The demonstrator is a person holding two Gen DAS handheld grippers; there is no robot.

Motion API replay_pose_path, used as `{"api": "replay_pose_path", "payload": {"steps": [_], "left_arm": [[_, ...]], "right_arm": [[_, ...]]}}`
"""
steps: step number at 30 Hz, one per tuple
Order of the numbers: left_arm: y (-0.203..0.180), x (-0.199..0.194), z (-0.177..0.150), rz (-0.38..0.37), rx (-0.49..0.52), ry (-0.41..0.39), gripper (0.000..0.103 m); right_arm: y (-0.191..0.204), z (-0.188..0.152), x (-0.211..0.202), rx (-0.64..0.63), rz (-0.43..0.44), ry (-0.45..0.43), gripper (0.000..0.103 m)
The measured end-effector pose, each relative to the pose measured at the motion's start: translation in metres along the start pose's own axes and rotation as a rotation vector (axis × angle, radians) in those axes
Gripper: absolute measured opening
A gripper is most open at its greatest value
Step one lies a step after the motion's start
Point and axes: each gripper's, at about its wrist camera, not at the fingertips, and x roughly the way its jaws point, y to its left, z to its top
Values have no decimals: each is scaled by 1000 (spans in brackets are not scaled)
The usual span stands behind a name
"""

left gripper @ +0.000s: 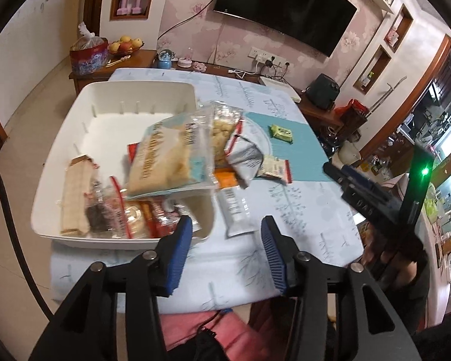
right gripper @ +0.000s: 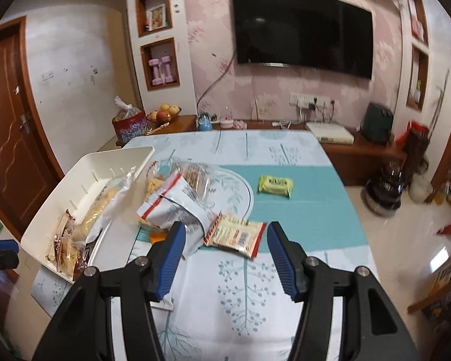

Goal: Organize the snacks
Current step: 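Move the left tool to the white-orange bar pack while the right tool approaches the LIPO pack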

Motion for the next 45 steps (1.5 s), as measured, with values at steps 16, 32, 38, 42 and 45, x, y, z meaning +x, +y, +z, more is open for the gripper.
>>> {"api": "replay_pose_path", "payload": {"steps": [16,32,38,42,45], "left_arm": [[-68,75,7,121,-13,25,70],[-91,156,-3,337,-20,24,74],[-82,172,-11,355,-106,30,74],[-76,180,-11,383,-126,23,74],[-74,187,-10,397,-128,30,74]], "right_arm": [[-55,-20,32,124,57,118,57],[-76,-15,65,-127,82,95,57],[-65,-15,77,-306,126,72,58],[-58,-15,86,-385,169,67,61],[-52,-15,93,-430,189,63,68]]}}
